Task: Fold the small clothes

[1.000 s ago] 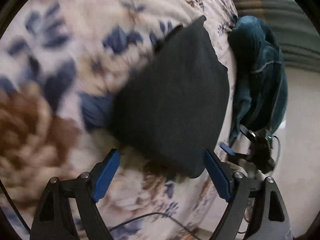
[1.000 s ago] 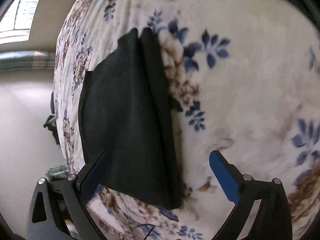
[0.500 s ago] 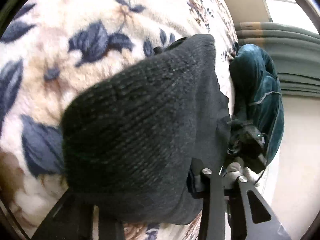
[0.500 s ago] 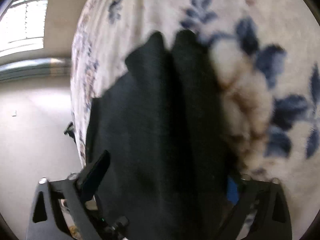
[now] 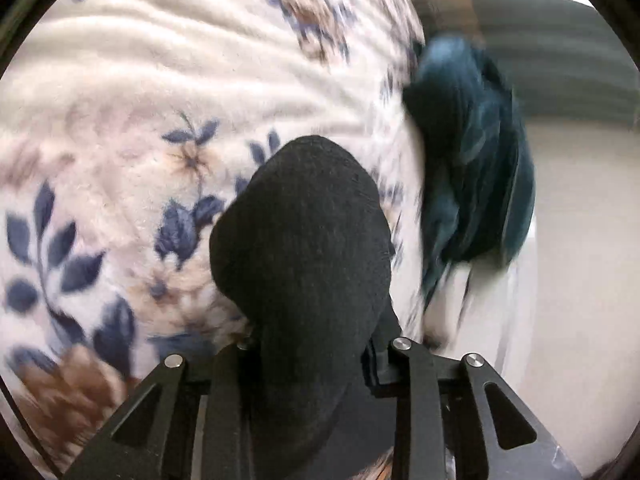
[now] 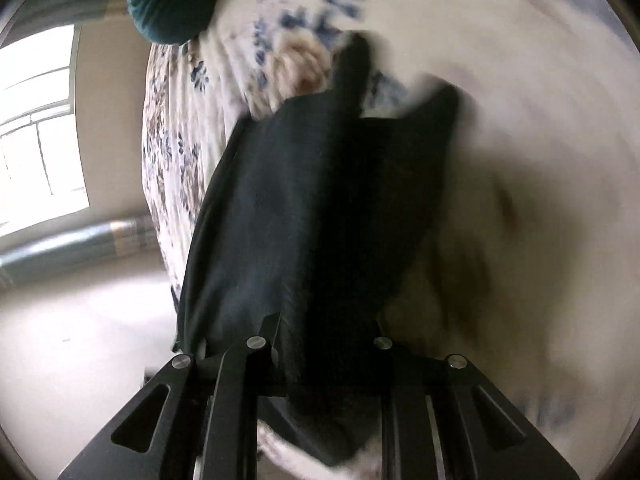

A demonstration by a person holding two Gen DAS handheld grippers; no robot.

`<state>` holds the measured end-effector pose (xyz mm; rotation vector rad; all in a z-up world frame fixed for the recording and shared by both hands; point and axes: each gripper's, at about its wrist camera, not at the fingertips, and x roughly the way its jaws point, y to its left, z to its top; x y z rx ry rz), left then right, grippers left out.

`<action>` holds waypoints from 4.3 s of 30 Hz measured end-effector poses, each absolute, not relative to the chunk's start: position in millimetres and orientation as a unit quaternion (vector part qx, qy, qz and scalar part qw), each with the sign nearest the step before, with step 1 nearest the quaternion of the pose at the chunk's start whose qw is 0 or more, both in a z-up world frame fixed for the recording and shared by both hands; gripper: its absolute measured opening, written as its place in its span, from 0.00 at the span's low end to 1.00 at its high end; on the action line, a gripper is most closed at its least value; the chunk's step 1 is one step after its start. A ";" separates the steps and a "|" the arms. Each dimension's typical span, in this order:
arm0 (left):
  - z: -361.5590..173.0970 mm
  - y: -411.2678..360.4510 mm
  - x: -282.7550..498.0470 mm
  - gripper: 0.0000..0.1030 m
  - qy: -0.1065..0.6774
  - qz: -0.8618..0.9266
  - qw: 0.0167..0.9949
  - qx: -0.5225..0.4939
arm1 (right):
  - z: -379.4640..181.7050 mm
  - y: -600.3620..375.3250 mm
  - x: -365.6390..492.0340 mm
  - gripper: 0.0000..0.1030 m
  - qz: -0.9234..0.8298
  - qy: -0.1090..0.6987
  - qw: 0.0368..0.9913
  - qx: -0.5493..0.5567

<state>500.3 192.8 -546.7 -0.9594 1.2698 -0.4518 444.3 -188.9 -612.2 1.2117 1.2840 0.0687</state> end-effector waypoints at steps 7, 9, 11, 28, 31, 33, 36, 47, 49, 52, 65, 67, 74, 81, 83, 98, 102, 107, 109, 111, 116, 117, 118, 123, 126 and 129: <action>-559.2 194.3 467.8 0.39 0.629 -0.162 0.678 -0.345 | -637.5 -131.4 369.0 0.43 0.013 0.648 0.588 0.484; -531.9 191.5 445.3 0.55 0.618 -0.136 0.711 -0.307 | -640.4 -140.5 365.1 0.51 0.004 0.662 0.583 0.471; -505.3 191.5 415.9 0.81 0.604 -0.100 0.740 -0.279 | -631.4 -151.0 365.1 0.60 -0.004 0.669 0.595 0.444; -626.8 220.7 295.2 1.00 0.671 0.079 0.707 -0.209 | -667.4 -184.2 510.7 0.08 0.063 0.685 0.650 0.322; -633.5 212.6 301.7 1.00 0.677 0.103 0.706 -0.184 | -636.3 -173.8 517.9 0.08 0.065 0.655 0.703 0.269; -635.9 211.5 306.8 1.00 0.683 0.115 0.698 -0.184 | -630.6 -179.4 519.8 0.08 0.039 0.651 0.715 0.251; -633.0 212.1 323.6 1.00 0.706 0.115 0.670 -0.198 | -639.7 -176.1 524.8 0.08 0.041 0.673 0.700 0.236; -551.4 219.0 400.7 1.00 0.617 0.052 0.749 -0.235 | -613.8 -208.5 483.8 0.47 0.039 0.700 0.654 0.282; -558.9 200.6 399.5 1.00 0.624 0.044 0.747 -0.227 | -619.2 -217.7 467.9 0.47 0.024 0.705 0.640 0.304; -561.5 190.0 384.0 1.00 0.640 0.037 0.732 -0.229 | -636.0 -216.7 453.9 0.48 -0.001 0.730 0.613 0.302; -558.5 190.5 376.7 1.00 0.651 0.041 0.727 -0.214 | -597.4 -217.7 406.7 0.11 -0.040 0.679 0.658 0.323; -558.7 191.3 380.2 1.00 0.648 0.040 0.729 -0.218 | -613.2 -219.3 407.0 0.12 -0.043 0.693 0.639 0.332; -568.7 197.9 393.0 1.00 0.618 -0.018 0.732 -0.288 | -625.0 -262.3 369.1 0.60 -0.016 0.624 0.607 0.491; -563.2 196.1 414.3 1.00 0.614 -0.032 0.735 -0.287 | -632.7 -226.7 355.2 0.68 0.010 0.653 0.619 0.438; -555.2 196.0 429.3 1.00 0.608 -0.032 0.744 -0.275 | -602.8 -227.8 367.7 0.68 0.001 0.628 0.670 0.396; -599.7 211.1 515.1 0.22 0.571 -0.022 0.727 -0.381 | -661.4 -207.2 560.7 0.14 0.129 0.641 0.681 0.329; -600.3 214.1 515.8 0.22 0.570 -0.020 0.726 -0.386 | -635.7 -209.2 562.4 0.08 0.114 0.604 0.721 0.321; -605.5 214.6 522.4 0.22 0.578 -0.024 0.721 -0.380 | -628.6 -206.4 577.2 0.08 0.095 0.606 0.733 0.294; -603.2 216.8 522.1 0.26 0.581 -0.035 0.717 -0.383 | -639.1 -202.5 585.7 0.09 0.095 0.628 0.718 0.286; -594.4 221.8 516.9 0.38 0.588 -0.052 0.714 -0.378 | -645.5 -203.1 589.8 0.17 0.094 0.656 0.694 0.281; -562.2 231.8 474.9 0.67 0.580 -0.060 0.738 -0.339 | -604.2 -228.9 542.1 0.67 0.078 0.645 0.697 0.303; -561.7 232.6 468.3 0.72 0.583 -0.059 0.736 -0.338 | -593.5 -235.6 523.1 0.67 0.071 0.642 0.697 0.312; -561.4 232.7 458.7 0.72 0.588 -0.058 0.732 -0.339 | -585.9 -239.8 504.6 0.67 0.062 0.641 0.693 0.324; -581.8 219.8 419.6 0.72 0.613 -0.074 0.704 -0.352 | -598.6 -237.1 401.4 0.76 0.041 0.651 0.628 0.424; -602.1 208.3 410.2 0.72 0.623 -0.088 0.687 -0.364 | -640.1 -213.9 365.4 0.83 0.036 0.652 0.582 0.486; -609.2 201.1 415.1 0.82 0.617 -0.100 0.691 -0.363 | -676.1 -190.5 356.5 0.83 0.065 0.623 0.571 0.531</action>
